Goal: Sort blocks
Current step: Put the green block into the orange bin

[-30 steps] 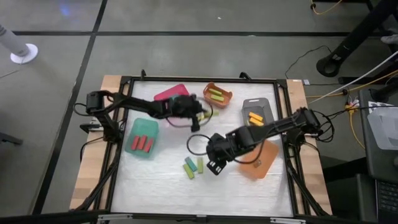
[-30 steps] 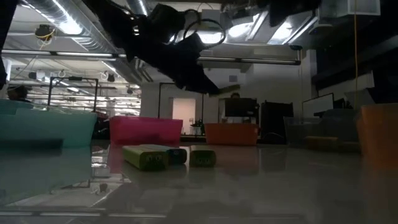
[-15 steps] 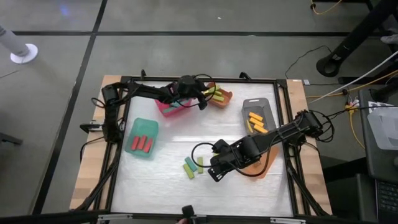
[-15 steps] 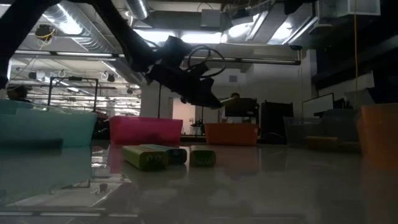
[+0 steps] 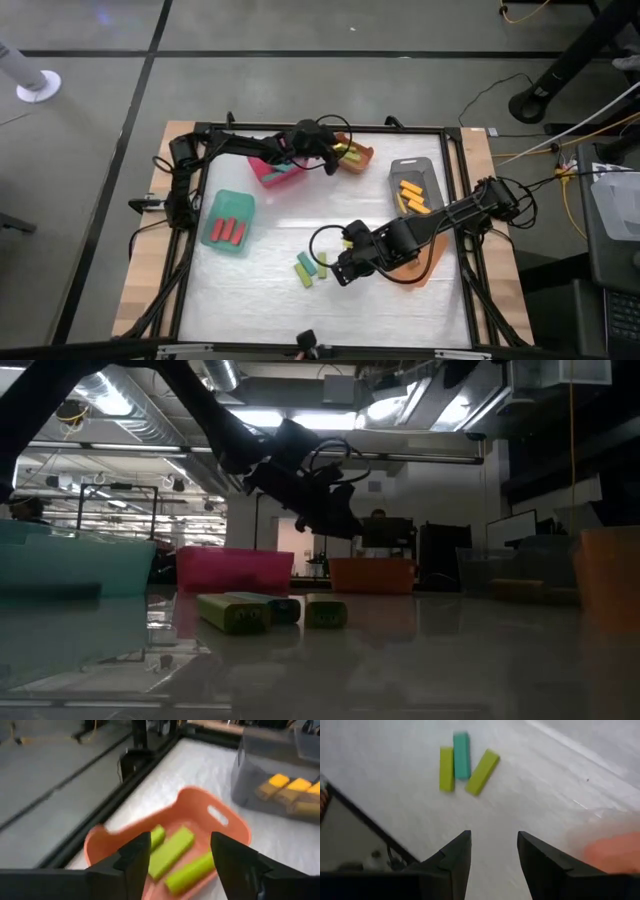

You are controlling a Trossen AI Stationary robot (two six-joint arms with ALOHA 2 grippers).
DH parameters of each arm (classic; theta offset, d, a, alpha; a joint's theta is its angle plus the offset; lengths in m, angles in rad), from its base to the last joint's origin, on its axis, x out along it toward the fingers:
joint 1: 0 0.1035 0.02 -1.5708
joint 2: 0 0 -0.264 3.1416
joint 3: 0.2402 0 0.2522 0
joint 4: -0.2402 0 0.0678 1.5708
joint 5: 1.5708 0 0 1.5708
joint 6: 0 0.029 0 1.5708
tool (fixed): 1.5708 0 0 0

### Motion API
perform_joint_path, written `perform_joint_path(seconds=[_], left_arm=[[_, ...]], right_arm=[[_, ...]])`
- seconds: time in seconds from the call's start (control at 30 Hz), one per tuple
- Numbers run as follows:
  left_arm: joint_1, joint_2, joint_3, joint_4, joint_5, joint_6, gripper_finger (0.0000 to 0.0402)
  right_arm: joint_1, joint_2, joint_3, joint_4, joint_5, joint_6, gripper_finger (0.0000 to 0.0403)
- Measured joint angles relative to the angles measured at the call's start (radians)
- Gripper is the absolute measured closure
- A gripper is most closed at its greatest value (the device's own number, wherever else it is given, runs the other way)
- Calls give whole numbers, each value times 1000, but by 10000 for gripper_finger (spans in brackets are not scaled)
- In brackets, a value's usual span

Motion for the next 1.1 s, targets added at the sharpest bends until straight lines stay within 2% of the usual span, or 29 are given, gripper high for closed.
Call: perform_joint_path(seconds=[0.2, 0.3, 0.5, 0.63, 0.73, 0.9, 1.1], left_arm=[[-15, -102, 0, -202, 3, 10, 200], [-20, -188, 0, -356, 4, 49, 205], [-26, -384, 0, -694, 4, 57, 207], [-32, -506, 0, -897, 10, -3, 208], [-40, -587, 0, -1031, 19, -50, 208], [-82, -685, 0, -1172, 19, -115, 208], [-170, -729, 0, -1214, 18, -208, 208]], right_arm=[[0, 41, 0, 40, 160, 145, 243], [-8, 82, 0, 95, 185, 155, 243], [-29, 175, 0, 213, 119, 147, 243], [-48, 231, 0, 246, 43, 147, 243], [-50, 267, 0, 260, 35, 146, 243], [-56, 318, 0, 314, 39, 146, 243], [-67, 370, 0, 329, 38, 146, 243]])
